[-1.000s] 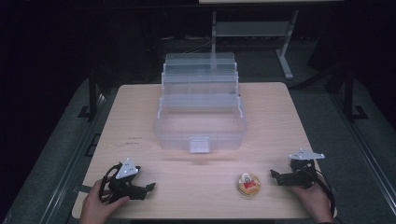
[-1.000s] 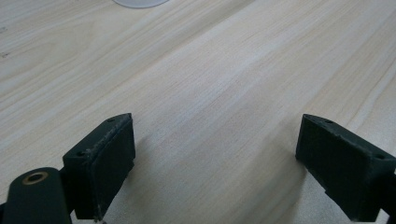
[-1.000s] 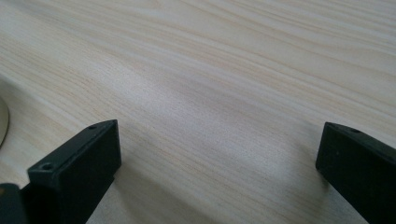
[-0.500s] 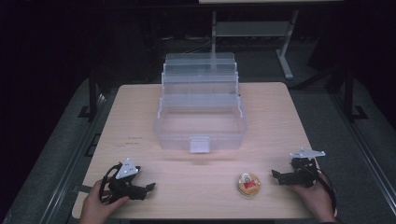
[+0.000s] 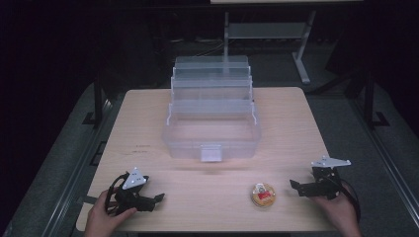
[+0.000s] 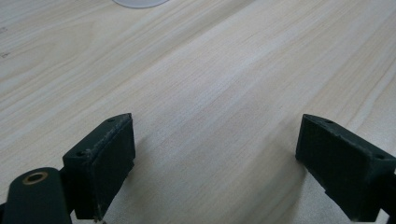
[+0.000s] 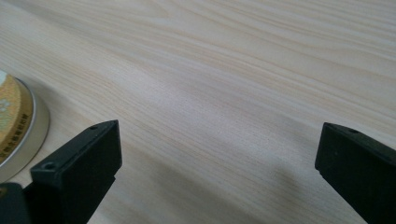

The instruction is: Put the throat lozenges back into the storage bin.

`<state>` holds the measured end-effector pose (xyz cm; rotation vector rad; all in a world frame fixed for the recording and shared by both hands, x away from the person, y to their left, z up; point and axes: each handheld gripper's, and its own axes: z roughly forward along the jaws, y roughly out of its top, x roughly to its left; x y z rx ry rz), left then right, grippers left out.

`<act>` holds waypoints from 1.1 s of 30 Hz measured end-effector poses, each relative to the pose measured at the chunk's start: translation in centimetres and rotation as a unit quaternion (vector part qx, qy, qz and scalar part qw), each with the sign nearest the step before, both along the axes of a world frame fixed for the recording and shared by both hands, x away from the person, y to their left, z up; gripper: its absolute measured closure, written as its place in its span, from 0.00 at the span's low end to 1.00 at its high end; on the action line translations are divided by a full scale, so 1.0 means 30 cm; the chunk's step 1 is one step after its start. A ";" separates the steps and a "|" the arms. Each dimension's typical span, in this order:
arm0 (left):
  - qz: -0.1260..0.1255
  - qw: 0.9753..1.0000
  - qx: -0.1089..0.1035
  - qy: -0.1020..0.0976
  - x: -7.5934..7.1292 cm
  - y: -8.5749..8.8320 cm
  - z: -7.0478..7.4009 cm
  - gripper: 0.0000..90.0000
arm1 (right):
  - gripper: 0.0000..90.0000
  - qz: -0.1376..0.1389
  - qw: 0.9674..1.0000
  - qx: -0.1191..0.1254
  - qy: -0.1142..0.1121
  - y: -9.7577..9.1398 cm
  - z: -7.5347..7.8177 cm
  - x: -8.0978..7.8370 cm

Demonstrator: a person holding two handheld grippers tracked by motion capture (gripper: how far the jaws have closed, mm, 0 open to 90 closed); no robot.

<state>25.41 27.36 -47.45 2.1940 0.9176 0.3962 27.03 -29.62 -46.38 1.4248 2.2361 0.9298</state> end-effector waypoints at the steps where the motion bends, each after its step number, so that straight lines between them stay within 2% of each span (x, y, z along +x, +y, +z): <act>1: 0.000 1.000 0.000 0.000 0.000 0.000 0.000 0.12 | 0.00 0.000 1.000 0.001 0.000 0.001 0.004 -0.003; 14: 0.000 1.000 0.000 0.000 0.000 0.000 0.000 0.12 | 0.00 0.026 1.000 0.002 -0.006 0.036 0.039 -0.032; 33: 0.000 1.000 0.000 0.000 0.004 -0.002 0.000 0.12 | 0.00 0.051 0.999 0.003 -0.009 0.075 0.056 -0.049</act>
